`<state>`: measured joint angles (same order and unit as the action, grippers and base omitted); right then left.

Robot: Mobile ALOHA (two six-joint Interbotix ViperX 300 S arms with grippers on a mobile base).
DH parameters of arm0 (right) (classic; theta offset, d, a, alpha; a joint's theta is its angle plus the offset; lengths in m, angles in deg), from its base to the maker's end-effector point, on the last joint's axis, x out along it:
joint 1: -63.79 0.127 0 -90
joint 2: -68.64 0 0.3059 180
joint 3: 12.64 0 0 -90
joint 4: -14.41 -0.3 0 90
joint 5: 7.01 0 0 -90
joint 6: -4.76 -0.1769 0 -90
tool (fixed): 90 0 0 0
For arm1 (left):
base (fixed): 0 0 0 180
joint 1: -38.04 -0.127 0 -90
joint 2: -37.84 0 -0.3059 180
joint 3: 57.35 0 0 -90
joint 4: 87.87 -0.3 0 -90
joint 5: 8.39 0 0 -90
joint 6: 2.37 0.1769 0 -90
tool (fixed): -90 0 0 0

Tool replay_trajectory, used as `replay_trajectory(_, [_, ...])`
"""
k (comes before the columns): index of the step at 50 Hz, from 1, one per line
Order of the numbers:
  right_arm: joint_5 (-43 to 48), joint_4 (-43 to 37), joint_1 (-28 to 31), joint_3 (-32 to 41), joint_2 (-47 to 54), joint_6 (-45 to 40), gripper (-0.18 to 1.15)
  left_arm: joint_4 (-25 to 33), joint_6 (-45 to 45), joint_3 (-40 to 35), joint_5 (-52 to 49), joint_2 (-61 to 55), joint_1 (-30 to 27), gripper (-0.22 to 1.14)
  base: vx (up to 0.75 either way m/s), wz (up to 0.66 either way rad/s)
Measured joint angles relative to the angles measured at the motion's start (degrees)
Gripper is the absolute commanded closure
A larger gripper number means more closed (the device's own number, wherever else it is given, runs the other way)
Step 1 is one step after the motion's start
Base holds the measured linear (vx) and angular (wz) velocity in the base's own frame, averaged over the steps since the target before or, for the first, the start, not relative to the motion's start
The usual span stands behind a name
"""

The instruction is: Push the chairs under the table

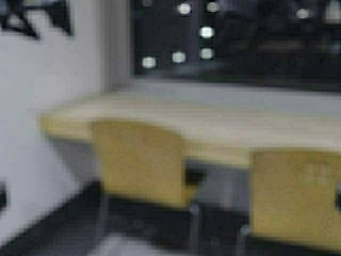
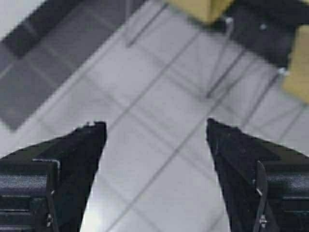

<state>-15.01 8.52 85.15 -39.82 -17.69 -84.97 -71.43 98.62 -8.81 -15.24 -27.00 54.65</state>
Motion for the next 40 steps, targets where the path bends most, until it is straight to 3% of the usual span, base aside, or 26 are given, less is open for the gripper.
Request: replay_trajectory(40, [-0.44,1.14,0.26,1.32,4.31,0.53,0.02,0.0,-0.97,-0.53,2.02,-2.37,-0.62,-0.04,-0.41,0.32])
